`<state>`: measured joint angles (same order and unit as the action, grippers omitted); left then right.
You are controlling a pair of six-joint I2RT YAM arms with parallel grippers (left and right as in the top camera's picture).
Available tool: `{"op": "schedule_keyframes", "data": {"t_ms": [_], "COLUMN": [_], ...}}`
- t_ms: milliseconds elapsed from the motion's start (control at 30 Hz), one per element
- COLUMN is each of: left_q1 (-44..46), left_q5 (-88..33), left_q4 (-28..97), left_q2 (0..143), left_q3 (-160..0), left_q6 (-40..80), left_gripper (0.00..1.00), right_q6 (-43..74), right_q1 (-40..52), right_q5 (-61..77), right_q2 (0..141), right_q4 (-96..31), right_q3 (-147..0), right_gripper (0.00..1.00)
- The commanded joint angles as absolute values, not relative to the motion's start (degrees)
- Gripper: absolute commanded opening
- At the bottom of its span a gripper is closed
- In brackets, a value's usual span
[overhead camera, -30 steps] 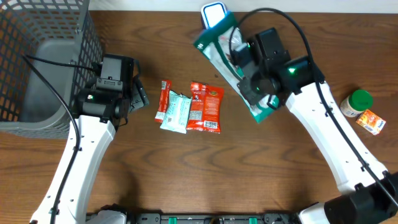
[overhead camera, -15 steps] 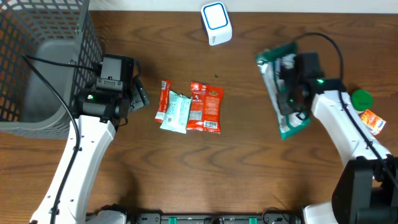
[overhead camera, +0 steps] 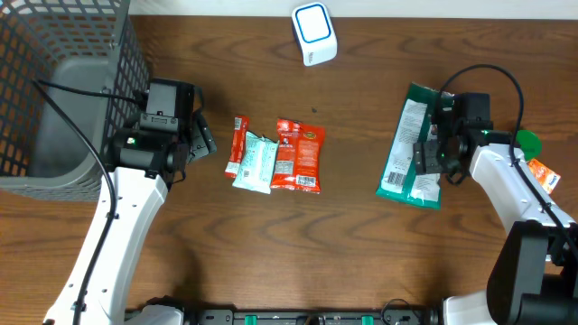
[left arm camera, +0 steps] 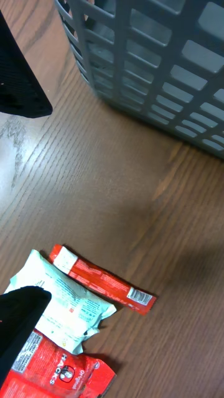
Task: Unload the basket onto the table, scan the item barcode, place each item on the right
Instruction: 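Carry the glove packet right and lay it down near the jar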
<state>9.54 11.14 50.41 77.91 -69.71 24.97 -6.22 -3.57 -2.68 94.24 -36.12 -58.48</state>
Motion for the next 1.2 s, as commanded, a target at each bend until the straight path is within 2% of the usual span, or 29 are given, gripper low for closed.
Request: {"op": "schedule_keyframes", "data": {"t_ms": [0, 100, 300, 333, 367, 467, 600, 733, 800, 1033, 1167], "left_q1": [9.39, 9.39, 9.39, 9.39, 9.39, 9.39, 9.39, 9.39, 9.39, 9.39, 9.39], "left_q5": [12.29, 12.29, 12.29, 12.29, 12.29, 12.29, 12.29, 12.29, 12.29, 12.29, 12.29], "left_q4": [50.54, 50.54, 50.54, 50.54, 50.54, 50.54, 50.54, 50.54, 50.54, 50.54, 50.54], "left_q2": [78.13, 78.13, 78.13, 78.13, 78.13, 78.13, 78.13, 78.13, 78.13, 78.13, 78.13], "left_q3": [-69.45, -69.45, -69.45, -69.45, -69.45, -69.45, -69.45, -69.45, -69.45, -69.45, -69.45], "left_q6": [24.01, 24.01, 24.01, 24.01, 24.01, 24.01, 24.01, 24.01, 24.01, 24.01, 24.01], "left_gripper": [0.87, 0.87, 0.87, 0.87, 0.87, 0.87, 0.87, 0.87, 0.87, 0.87, 0.87], "right_q6": [-6.09, -5.15, -5.15, -5.15, -5.13, -5.15, -2.39, 8.82, 10.44, 10.46, 10.5], "right_q1": [-3.7, -3.51, -2.0, -1.56, -1.04, 0.86, 4.21, 7.46, 8.62, 9.61, 8.29], "right_q5": [-3.77, 0.36, 31.79, 35.73, 38.48, 42.22, 37.87, 23.83, 18.04, 8.99, 4.54], "right_q2": [94.3, 94.3, 94.3, 94.3, 94.3, 94.3, 94.91, 97.25, 98.59, 104.66, 106.78], "right_q4": [-36.01, -35.57, -29.12, -28.05, -26.81, -24.49, -23.22, -21.8, -21.8, -20.71, -20.99], "right_q3": [-58.28, -58.28, -58.28, -58.28, -58.28, -58.28, -58.28, -58.28, -58.28, -58.28, -58.28], "right_gripper": [0.99, 0.99, 0.92, 0.92, 0.97, 0.99, 0.98, 0.38, 0.27, 0.2, 0.1]}}
